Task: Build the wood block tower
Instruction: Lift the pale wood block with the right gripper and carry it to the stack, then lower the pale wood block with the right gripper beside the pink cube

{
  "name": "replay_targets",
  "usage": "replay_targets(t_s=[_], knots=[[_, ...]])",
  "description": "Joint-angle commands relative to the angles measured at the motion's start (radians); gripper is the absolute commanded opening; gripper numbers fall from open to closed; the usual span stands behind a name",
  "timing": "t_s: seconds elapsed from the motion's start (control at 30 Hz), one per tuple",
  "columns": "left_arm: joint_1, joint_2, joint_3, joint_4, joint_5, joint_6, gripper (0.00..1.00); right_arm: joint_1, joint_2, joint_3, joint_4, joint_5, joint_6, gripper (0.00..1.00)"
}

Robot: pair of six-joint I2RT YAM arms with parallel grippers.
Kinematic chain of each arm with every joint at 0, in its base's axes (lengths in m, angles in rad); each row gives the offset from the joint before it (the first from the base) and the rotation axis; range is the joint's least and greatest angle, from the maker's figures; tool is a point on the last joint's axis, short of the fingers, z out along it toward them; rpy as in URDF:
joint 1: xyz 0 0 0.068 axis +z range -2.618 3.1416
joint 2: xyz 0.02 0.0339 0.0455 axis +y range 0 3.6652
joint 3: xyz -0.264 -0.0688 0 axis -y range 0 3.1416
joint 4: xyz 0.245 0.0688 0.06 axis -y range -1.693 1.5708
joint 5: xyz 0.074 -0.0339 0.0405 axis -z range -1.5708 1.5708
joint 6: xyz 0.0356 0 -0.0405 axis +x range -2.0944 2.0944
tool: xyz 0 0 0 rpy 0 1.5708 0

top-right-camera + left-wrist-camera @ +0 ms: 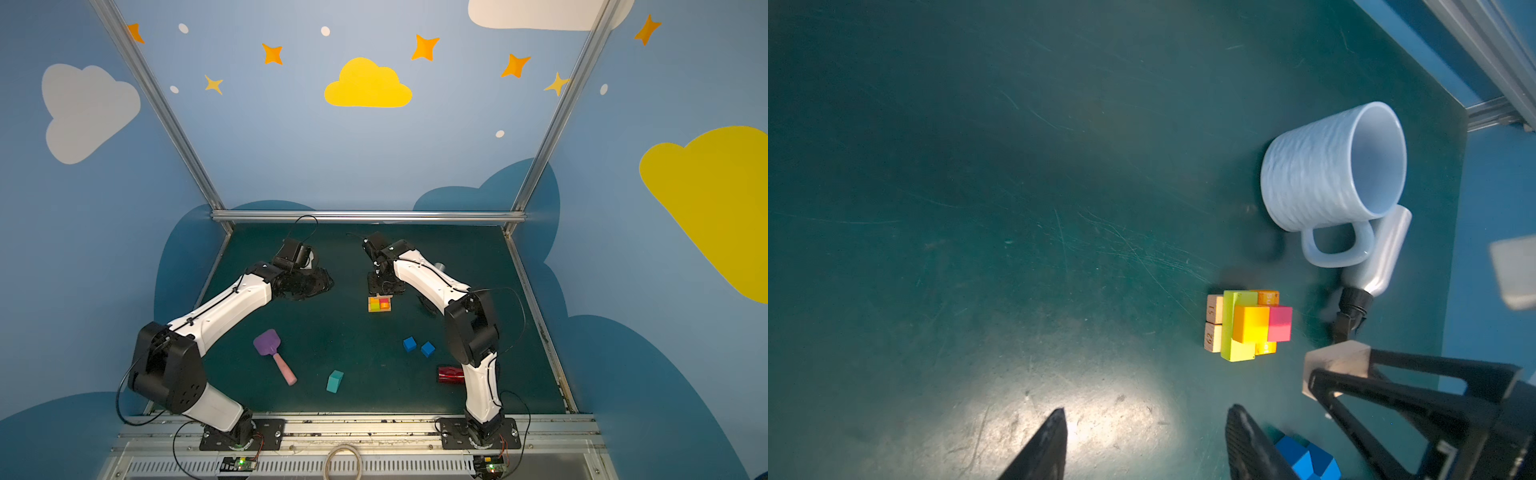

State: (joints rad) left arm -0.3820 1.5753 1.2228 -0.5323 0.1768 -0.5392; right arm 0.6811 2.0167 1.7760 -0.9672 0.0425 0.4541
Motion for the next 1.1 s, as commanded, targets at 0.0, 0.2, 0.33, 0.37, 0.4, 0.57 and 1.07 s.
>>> replay_targets(t_s=[0.0,0.2,0.33,0.37,0.4,0.57,1.07], knots=[[0.008,0.022,0.021,-0.016,-0.014,0.005,0.61,-0.009,0.035,0.044,-0.045,-0.008,-0.038,0.5],[0.009,0.034,0.021,-0.008,-0.002,0.0,0.61,-0.011,0.072,0.064,-0.039,-0.001,-0.039,0.49],[0.011,0.037,0.023,-0.008,-0.005,0.0,0.61,-0.011,0.082,0.06,-0.023,-0.002,-0.028,0.49],[0.01,0.04,0.022,-0.008,-0.005,0.001,0.61,-0.011,0.083,0.058,-0.017,-0.004,-0.024,0.49],[0.011,0.039,0.023,-0.008,-0.006,0.001,0.61,-0.011,0.086,0.057,-0.011,-0.009,-0.021,0.49],[0.012,0.042,0.024,-0.01,-0.005,0.001,0.61,-0.011,0.101,0.066,-0.002,-0.008,-0.012,0.48],[0.017,0.045,0.024,-0.011,0.0,0.0,0.61,-0.011,0.139,0.099,0.008,-0.001,0.003,0.49]])
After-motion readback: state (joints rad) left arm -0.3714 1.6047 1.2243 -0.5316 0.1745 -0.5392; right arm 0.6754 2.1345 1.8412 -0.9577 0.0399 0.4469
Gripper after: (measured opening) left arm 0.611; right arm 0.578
